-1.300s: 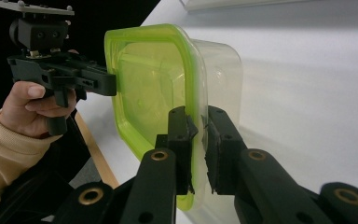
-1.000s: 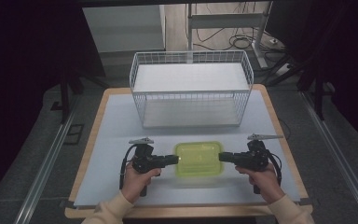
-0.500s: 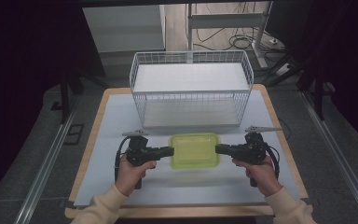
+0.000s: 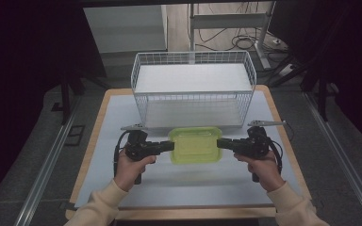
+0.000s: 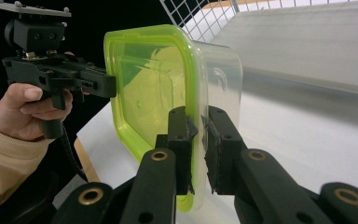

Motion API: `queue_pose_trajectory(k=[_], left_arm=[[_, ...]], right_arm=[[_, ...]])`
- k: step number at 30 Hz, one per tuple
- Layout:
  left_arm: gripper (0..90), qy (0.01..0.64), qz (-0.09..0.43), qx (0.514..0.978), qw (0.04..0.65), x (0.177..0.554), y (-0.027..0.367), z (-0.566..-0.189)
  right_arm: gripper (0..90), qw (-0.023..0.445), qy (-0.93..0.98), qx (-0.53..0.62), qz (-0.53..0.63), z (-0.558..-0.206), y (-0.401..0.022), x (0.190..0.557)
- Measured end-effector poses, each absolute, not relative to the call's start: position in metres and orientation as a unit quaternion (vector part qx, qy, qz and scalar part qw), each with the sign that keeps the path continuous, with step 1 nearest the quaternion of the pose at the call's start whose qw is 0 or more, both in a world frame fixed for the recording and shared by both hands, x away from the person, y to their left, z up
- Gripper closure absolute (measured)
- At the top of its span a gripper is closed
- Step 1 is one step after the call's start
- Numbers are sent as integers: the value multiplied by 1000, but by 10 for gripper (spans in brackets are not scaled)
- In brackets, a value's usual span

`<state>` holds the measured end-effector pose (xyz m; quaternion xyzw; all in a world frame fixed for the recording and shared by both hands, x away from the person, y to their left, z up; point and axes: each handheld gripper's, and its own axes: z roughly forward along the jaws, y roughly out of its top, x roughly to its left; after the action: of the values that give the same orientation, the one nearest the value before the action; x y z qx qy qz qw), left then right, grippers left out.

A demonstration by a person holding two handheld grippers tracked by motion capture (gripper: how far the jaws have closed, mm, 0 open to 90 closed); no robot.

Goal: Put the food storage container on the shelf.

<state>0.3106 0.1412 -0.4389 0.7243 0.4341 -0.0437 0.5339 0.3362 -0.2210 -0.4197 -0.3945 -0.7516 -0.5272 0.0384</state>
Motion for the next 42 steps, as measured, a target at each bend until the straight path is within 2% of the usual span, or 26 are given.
queue_pose_trajectory(k=[42], left_arm=[[808,426,-11,714,556,344,155,-381]], right_arm=[[815,-5,-741,-383,-552,-362,-205,368]])
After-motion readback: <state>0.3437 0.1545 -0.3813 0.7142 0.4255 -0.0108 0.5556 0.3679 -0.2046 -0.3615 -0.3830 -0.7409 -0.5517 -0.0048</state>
